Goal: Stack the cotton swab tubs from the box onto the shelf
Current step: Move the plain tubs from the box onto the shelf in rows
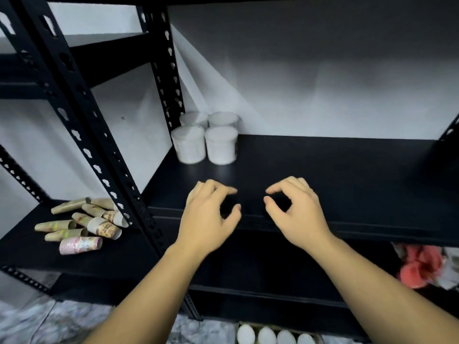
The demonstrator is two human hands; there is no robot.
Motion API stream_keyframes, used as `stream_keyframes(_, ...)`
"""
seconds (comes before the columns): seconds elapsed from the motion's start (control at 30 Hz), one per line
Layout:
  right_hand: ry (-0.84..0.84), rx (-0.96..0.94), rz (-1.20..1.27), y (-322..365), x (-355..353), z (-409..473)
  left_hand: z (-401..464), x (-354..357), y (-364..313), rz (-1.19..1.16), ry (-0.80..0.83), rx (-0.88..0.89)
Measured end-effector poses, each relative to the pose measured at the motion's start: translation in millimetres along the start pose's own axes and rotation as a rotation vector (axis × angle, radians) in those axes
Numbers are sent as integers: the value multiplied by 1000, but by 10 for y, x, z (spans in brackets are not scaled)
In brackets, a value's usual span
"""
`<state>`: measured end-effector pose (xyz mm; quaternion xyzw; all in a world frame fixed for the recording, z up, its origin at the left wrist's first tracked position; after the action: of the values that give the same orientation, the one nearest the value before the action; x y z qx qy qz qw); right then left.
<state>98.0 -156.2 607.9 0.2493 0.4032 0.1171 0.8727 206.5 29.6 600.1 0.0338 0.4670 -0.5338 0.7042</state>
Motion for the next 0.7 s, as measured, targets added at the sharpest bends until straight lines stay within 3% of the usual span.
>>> stream_keyframes(0.17,118,18,20,-267,-380,-825,-588,226,-534,72,91,60)
stream_keyframes(0.5,777,465,-169,-1350,-476,-2614,-1966,1192,-858,179,798,-189)
stream_keyframes(0.7,965,603,-210,-1628,-349,-3255,-2497,1556,-753,169,1003,-279)
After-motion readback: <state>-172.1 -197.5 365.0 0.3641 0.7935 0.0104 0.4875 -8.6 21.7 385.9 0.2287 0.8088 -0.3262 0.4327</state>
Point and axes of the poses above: each hand's wrist, its own z-axis towards the middle knuckle, its own x-axis out of the palm, y = z × x, the point moved 1 cm from there along z, towards the middle knuckle, and after that the axes turned 2 degrees about -z, right-handed, at the moved point
